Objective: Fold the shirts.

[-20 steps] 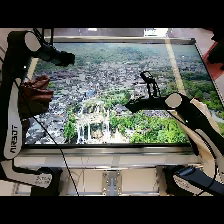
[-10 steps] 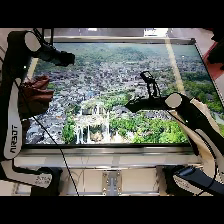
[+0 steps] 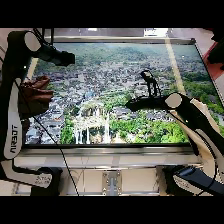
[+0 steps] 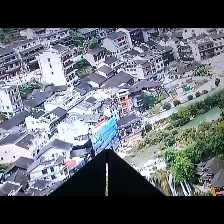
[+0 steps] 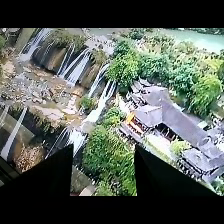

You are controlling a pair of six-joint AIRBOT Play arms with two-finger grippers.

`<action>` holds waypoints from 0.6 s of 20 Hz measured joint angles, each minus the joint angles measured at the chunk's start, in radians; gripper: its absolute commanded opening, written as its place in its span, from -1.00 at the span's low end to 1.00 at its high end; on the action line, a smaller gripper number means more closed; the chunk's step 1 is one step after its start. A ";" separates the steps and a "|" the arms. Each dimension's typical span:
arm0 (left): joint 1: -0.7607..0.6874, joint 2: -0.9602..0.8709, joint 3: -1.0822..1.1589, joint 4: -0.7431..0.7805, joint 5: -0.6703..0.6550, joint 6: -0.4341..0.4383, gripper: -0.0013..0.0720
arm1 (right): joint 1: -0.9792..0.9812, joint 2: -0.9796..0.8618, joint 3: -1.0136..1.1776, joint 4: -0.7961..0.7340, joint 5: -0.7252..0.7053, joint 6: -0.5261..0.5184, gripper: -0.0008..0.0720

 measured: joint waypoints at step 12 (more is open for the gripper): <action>0.287 -0.099 0.000 0.580 0.120 -0.293 0.37 | 0.000 0.000 0.000 -0.184 -0.084 0.005 0.21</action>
